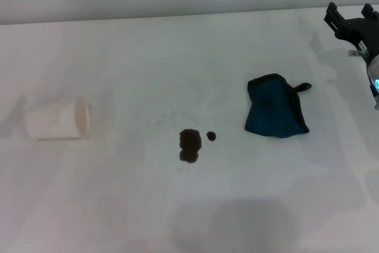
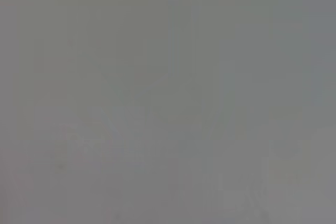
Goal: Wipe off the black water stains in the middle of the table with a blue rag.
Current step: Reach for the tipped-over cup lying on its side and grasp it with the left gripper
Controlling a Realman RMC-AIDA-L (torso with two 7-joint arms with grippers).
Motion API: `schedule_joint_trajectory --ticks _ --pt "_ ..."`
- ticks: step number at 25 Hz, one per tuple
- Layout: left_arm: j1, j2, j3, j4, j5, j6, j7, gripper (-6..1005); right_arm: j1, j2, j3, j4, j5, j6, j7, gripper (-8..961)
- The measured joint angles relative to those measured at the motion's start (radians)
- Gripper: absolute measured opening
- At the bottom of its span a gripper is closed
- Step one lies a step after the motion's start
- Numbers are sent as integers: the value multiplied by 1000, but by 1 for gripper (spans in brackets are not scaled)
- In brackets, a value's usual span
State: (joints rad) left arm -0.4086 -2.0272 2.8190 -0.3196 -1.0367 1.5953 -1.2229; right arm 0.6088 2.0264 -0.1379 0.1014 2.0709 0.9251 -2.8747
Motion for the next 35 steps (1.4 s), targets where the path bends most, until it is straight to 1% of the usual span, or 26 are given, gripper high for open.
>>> schedule_joint_trajectory --ticks 2,5,8,9,10,12,13,15,17,18,21,22,23,24,26,28,32,35 --pt "-41 27 32 -74 100 24 -34 875 -2 0 0 0 0 0 0 856" --pt "-97 55 31 -139 228 69 -66 875 -5 1 3 1 0 1 1 856" --pt "-152 60 30 -223 334 116 -62 876 -4 0 5 1 0 3 1 856" --pt "-199 59 30 -292 421 124 -47 876 1 -1 5 1 0 3 2 856" --pt "-199 59 30 -292 421 124 -47 876 1 -1 5 1 0 3 2 856" --pt "-243 65 29 -327 497 126 -42 875 3 -1 6 1 0 4 2 856" --pt "-271 76 29 -336 541 132 -42 875 5 -1 6 1 0 4 3 856" --pt "-305 98 29 -342 602 145 -45 875 10 0 6 2 0 4 3 856" --pt "-367 133 29 -352 710 160 -54 876 13 1 6 9 0 2 3 856" --pt "-367 133 29 -352 710 160 -54 876 14 1 8 13 0 2 4 856" --pt "-448 166 30 -360 832 161 -31 876 16 2 4 23 -1 9 13 856" --pt "-466 171 30 -360 856 161 -16 876 17 2 1 25 -4 14 16 856" --pt "-524 181 29 -361 933 161 31 876 17 1 -1 25 -8 19 17 856" --pt "-524 181 29 -361 933 161 31 876 17 1 -1 25 -11 22 17 856" --pt "-580 182 30 -361 1007 160 65 875 17 0 2 22 -14 26 17 856" --pt "-631 178 30 -361 1086 154 88 875 20 -2 4 17 -14 27 18 856" --pt "-722 159 31 -362 1223 128 97 875 42 -4 -1 15 -15 28 19 856" --pt "-790 136 31 -363 1352 106 96 875 50 -4 -2 14 -15 26 19 856"
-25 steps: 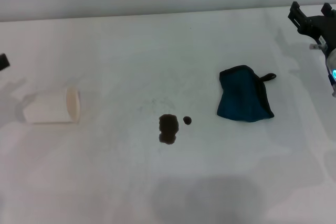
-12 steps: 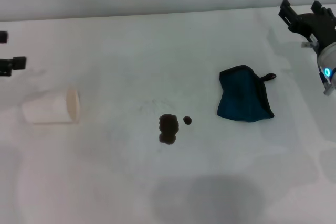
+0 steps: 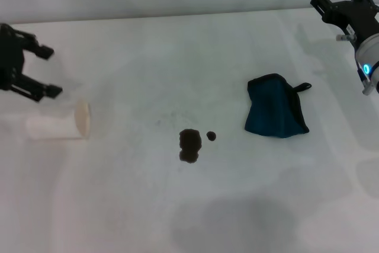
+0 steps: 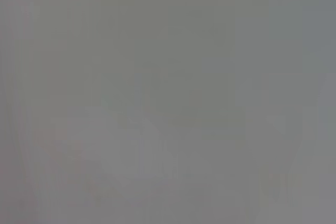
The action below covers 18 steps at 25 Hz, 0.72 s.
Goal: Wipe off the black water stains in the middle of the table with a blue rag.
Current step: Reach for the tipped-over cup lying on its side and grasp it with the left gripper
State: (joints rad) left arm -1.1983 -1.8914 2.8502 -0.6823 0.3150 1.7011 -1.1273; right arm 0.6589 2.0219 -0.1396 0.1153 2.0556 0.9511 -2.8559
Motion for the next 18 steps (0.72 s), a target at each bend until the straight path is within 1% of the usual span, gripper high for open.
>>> schedule_joint_trajectory --ticks 1,2,3,6,7,9,10,11,13,14,18 --pt "-49 -16 0 0 104 -5 -10 875 0 0 0 0 0 -1 0 856" --pt "-49 -16 0 0 104 -5 -10 875 0 0 0 0 0 -2 0 856" --pt "-70 -20 0 -2 150 -6 -19 876 -2 0 0 0 0 -2 0 856" --pt "-133 -42 0 -20 265 -11 -37 876 -8 0 0 0 0 -1 0 856" --pt "-141 -46 0 -24 279 -14 -37 876 -9 0 0 0 0 0 0 856" --pt "-170 -63 0 -30 350 -47 -34 876 -9 0 0 0 0 0 0 856" --pt "-178 -69 0 -31 373 -65 -33 876 -10 1 0 0 0 0 0 856" --pt "-186 -83 0 -31 397 -98 -29 876 -11 2 0 4 0 1 0 856" --pt "-186 -87 0 -31 400 -105 -27 875 -11 3 0 5 0 1 0 856" --pt "-186 -101 0 -30 405 -126 -15 875 -11 3 0 7 0 1 0 856" --pt "-179 -138 0 -36 417 -153 36 875 -4 4 2 11 0 0 0 856"
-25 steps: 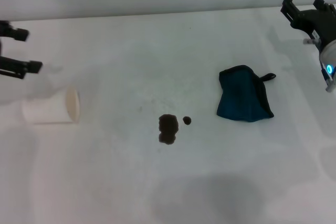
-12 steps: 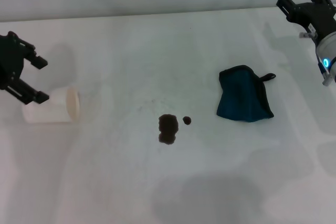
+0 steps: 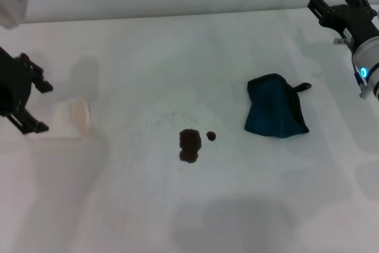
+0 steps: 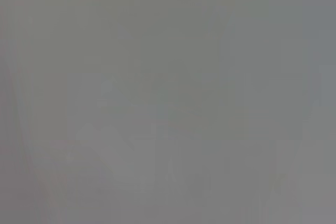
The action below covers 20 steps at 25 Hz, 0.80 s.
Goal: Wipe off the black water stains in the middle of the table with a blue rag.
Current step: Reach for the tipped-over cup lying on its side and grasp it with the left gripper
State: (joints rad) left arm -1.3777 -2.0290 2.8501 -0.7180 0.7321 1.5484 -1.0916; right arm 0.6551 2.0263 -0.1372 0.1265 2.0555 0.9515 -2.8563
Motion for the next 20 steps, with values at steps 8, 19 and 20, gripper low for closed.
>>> schedule_joint_trajectory --ticks 8,19,20 --pt "11 -34 0 -1 41 -56 21 876 7 2 0 25 0 -8 0 856" --pt "15 -43 0 8 44 -110 23 875 -4 2 4 41 0 -10 0 856" --pt "17 -44 0 11 44 -117 23 876 -4 2 4 41 0 -10 0 856"
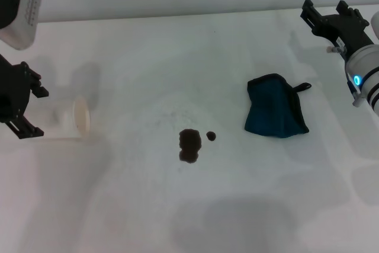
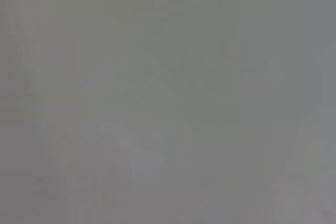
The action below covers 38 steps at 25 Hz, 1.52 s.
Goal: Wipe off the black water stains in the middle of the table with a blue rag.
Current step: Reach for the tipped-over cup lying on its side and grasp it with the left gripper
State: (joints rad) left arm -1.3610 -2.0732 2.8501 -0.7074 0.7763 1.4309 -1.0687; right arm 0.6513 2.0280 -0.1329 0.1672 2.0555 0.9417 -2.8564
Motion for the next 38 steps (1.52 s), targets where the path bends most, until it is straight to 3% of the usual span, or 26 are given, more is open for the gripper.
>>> schedule_joint_trajectory --ticks 19,32,38 --pt "66 0 -3 162 -21 -196 -20 876 1 0 3 -5 0 -2 -1 856" --pt "110 0 -3 213 -42 -242 -35 876 0 -2 3 -9 0 -1 -2 856" --pt "124 -1 -3 224 -59 -252 -37 783 -6 -2 3 -5 0 -1 -2 856"
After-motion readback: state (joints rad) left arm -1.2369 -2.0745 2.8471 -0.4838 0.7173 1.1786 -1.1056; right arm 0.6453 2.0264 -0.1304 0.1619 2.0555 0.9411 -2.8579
